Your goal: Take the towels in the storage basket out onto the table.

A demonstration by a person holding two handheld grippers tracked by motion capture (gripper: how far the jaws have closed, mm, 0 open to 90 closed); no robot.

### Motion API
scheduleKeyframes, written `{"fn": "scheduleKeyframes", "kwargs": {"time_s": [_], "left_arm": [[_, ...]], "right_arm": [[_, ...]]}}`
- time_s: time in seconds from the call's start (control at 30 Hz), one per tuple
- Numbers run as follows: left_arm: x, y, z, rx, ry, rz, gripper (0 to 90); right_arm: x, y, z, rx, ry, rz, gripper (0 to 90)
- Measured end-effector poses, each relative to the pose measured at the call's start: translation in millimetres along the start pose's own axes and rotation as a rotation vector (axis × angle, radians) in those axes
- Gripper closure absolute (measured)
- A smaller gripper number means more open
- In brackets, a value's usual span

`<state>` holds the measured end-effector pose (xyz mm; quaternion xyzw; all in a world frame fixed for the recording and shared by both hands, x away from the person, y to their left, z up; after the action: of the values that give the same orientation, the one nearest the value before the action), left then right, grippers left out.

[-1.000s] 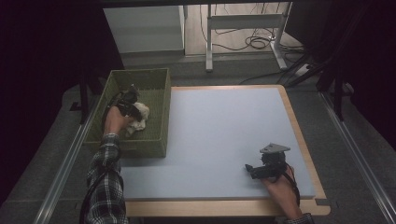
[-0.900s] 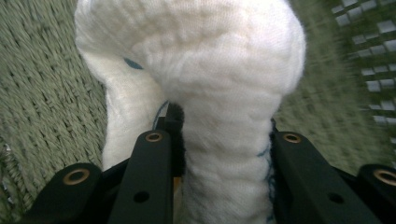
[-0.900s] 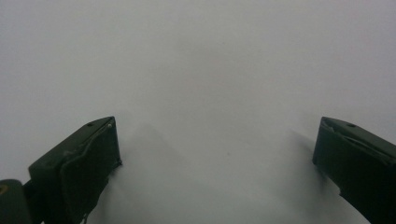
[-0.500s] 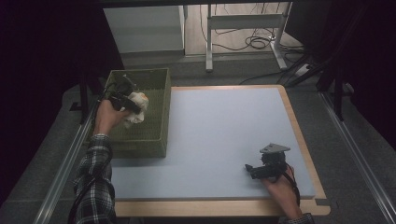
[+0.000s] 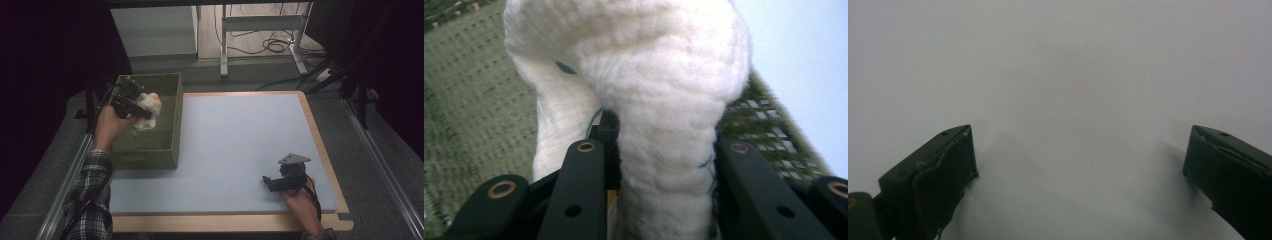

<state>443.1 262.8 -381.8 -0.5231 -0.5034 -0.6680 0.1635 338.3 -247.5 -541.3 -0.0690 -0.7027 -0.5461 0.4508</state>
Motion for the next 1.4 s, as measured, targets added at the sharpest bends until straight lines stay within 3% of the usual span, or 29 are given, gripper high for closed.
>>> {"fn": "scheduleKeyframes", "kwargs": {"time_s": [0.3, 0.4, 0.57, 0.63, 0.73, 0.9, 1.07, 1.4], "left_arm": [[4.1, 12.5, -34.7, -0.081, -0.046, -0.044, 67.2], [3.2, 16.7, -43.4, -0.091, -0.054, -0.047, 66.9], [-1.1, 28.6, -65.4, -0.118, -0.094, -0.073, 66.5], [-5.0, 36.6, -80.0, -0.148, -0.108, -0.071, 66.3], [-8.3, 42.0, -89.7, -0.161, -0.124, -0.075, 66.1], [-23.0, 54.8, -115.4, -0.196, -0.154, -0.070, 65.8], [-48.2, 67.0, -144.1, -0.237, -0.179, -0.052, 65.0], [-91.7, 78.7, -184.8, -0.307, -0.184, -0.024, 62.8]], "right_arm": [[0.0, 0.0, 0.1, -0.001, 0.000, 0.000, 0.8], [0.0, 0.0, 0.0, 0.000, 0.000, 0.000, 0.8], [-0.1, 0.0, 0.1, -0.002, 0.000, -0.001, 0.8], [-0.1, 0.0, 0.1, -0.002, 0.000, 0.000, 0.7], [-0.1, 0.1, 0.0, -0.002, 0.001, 0.000, 0.8], [-0.1, 0.1, 0.1, -0.003, 0.002, 0.000, 0.8], [-0.1, 0.1, 0.1, -0.004, 0.002, 0.000, 0.8], [-0.2, 0.2, -0.1, -0.003, 0.002, 0.002, 0.8]]}}
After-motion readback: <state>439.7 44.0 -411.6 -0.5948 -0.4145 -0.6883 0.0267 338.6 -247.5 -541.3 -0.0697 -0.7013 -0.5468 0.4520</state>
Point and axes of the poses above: each handheld gripper's, and its own axes: x roughly backward along the jaws, y roughly out of its top, z roughly to its left, the point moved 1 cm from there along -x, roughly forward along the jaws, and after that the axes turned 4 degrees about -x, right-handed, at the moved point
